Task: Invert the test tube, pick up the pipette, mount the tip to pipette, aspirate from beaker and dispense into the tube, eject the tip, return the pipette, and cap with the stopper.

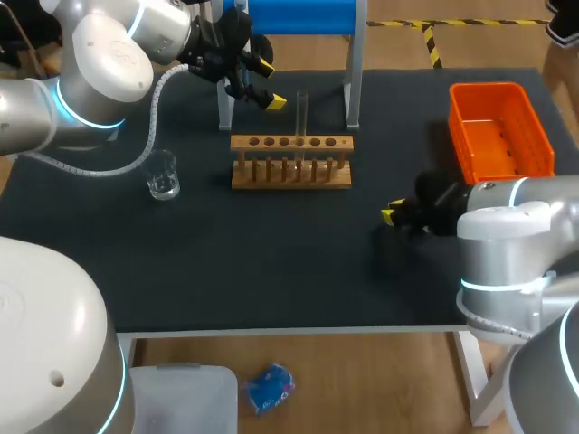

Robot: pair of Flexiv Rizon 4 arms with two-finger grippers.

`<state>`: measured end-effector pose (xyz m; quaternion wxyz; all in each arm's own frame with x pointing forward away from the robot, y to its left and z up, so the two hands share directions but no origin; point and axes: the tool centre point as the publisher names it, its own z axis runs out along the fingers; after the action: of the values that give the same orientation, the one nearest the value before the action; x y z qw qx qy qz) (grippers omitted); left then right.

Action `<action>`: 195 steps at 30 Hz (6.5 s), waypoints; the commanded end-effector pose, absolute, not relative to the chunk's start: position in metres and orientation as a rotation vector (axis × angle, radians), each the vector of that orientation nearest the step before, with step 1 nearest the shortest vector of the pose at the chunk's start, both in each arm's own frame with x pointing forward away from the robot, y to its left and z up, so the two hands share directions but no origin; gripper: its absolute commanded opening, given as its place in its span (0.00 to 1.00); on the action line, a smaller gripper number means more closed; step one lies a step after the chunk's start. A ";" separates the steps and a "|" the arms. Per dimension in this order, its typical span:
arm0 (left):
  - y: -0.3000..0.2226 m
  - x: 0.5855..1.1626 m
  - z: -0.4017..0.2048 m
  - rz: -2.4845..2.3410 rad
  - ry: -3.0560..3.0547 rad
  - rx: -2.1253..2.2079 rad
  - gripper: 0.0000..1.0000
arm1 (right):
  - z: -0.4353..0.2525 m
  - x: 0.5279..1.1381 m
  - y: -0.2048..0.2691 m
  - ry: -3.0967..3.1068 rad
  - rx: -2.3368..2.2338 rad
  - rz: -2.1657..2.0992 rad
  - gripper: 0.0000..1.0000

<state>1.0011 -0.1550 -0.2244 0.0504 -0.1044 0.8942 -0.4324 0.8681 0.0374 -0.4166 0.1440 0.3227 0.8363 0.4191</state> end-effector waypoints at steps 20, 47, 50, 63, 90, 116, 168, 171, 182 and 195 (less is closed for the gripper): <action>-0.154 1.002 -0.223 -1.312 2.730 -0.317 1.00 | -0.326 0.851 0.016 2.770 0.287 1.275 0.00; -0.154 1.002 -0.223 -1.312 2.730 -0.317 1.00 | -0.227 0.933 0.085 2.644 0.141 1.356 0.00; -0.154 1.002 -0.223 -1.312 2.730 -0.317 1.00 | -0.224 0.938 0.090 2.629 0.135 1.373 0.00; -0.154 1.002 -0.223 -1.312 2.730 -0.317 1.00 | -0.224 0.938 0.090 2.629 0.135 1.373 0.00; -0.154 1.002 -0.223 -1.312 2.730 -0.317 1.00 | -0.200 0.983 0.159 2.658 -0.103 1.400 0.00; -0.154 1.002 -0.223 -1.312 2.730 -0.317 1.00 | -0.217 1.009 0.203 2.687 -0.155 1.457 0.00; -0.154 1.002 -0.223 -1.312 2.730 -0.317 1.00 | -0.224 1.003 0.209 2.715 -0.167 1.474 0.00; -0.154 1.002 -0.223 -1.312 2.730 -0.317 1.00 | -0.223 1.003 0.210 2.714 -0.168 1.475 0.00; -0.154 1.002 -0.223 -1.312 2.730 -0.317 1.00 | -0.221 1.003 0.211 2.708 -0.181 1.472 0.00; -0.154 1.002 -0.223 -1.312 2.730 -0.317 1.00 | -0.229 1.001 0.211 2.711 -0.167 1.487 0.00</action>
<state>1.0013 -0.1550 -0.2243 0.0502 -0.1044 0.8943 -0.4323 0.9994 0.2102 -0.2275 0.0230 -0.0538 0.8758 0.4792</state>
